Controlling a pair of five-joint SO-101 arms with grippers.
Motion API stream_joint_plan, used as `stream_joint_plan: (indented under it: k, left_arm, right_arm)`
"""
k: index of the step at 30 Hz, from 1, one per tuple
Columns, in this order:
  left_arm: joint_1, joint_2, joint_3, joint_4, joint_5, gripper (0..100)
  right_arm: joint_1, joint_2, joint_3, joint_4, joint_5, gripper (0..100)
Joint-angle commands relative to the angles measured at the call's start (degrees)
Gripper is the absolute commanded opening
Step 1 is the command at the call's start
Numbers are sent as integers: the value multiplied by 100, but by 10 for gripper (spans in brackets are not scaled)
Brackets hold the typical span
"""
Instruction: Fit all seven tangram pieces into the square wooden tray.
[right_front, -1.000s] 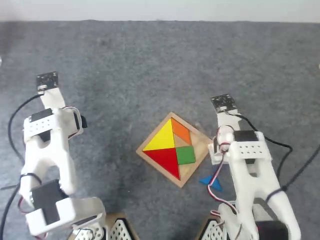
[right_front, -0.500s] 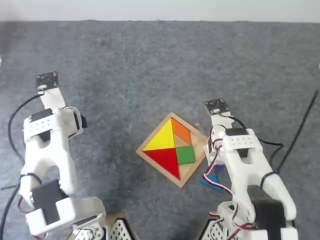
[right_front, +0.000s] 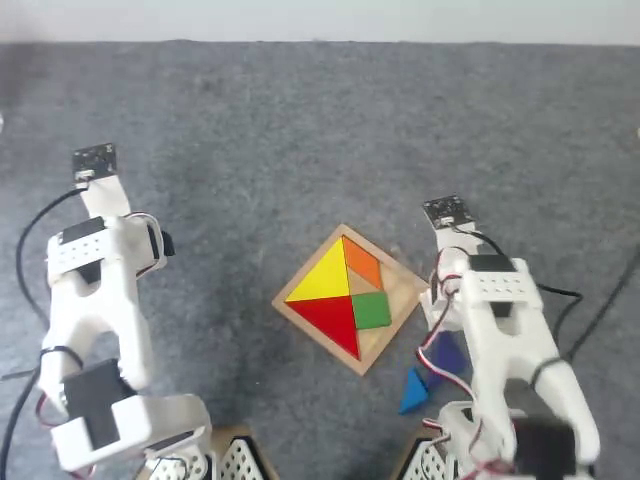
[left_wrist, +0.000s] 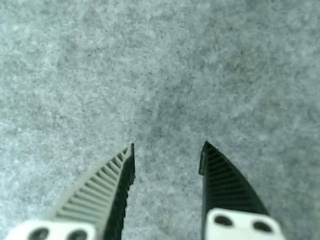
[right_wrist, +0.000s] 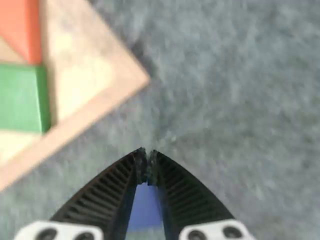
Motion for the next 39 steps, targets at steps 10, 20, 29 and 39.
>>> stream_joint_plan:
  k: [10, 20, 29, 39]
  left_arm:
    - [35, -237, 22, -70, 26, 206]
    - [26, -237, 22, -70, 26, 206]
    - [26, -237, 31, -70, 26, 206]
    - [44, -237, 31, -70, 26, 206]
  right_arm:
    - [312, -1569, 299, 1569, 3613, 194]
    - [-532, -1543, 1626, 1112, 4835, 162]
    - [-523, -1534, 1670, -154, 3763, 165]
    - [409, -1596, 1292, -1103, 2479, 165]
